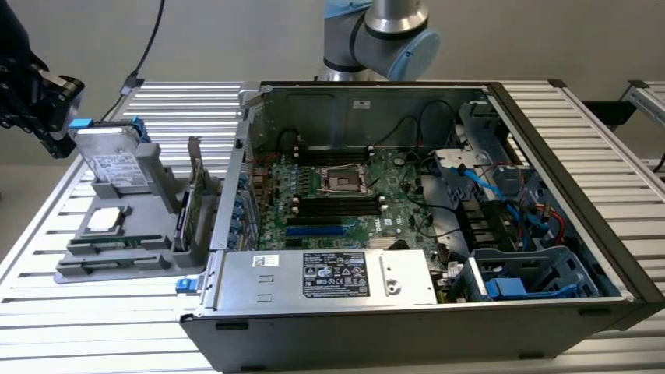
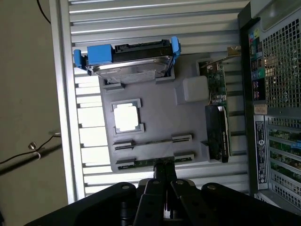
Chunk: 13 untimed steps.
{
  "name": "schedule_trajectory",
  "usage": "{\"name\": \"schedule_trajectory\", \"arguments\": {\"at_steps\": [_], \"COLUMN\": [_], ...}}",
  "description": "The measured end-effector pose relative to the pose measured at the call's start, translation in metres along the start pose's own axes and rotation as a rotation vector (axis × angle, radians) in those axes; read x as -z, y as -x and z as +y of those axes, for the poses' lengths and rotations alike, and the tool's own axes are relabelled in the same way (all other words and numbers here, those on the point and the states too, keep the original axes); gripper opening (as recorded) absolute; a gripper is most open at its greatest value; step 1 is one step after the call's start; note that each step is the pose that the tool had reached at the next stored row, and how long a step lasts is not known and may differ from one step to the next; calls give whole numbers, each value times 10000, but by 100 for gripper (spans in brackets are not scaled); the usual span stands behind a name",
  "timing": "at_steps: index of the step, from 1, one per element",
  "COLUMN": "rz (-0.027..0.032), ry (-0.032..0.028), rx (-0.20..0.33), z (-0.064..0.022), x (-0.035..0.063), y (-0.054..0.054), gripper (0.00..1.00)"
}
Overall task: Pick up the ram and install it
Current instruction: 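Pick up the ram and move it above insertion slot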
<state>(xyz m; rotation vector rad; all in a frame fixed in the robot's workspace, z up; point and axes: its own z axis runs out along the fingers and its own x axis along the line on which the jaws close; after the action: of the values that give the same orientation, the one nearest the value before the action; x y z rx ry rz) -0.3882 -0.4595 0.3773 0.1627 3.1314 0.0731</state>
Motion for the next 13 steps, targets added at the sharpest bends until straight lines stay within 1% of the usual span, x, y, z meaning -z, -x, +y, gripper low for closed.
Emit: {"name": "schedule_trajectory", "arguments": {"at_steps": [4,6,13], "rz": [-1,6,66], "ry": [1,0,21], "rx": [2,121,1379], "z": [0,0,0], "x": [0,0,-4], "y": [0,-1,0], "gripper": [10,10,10]}}
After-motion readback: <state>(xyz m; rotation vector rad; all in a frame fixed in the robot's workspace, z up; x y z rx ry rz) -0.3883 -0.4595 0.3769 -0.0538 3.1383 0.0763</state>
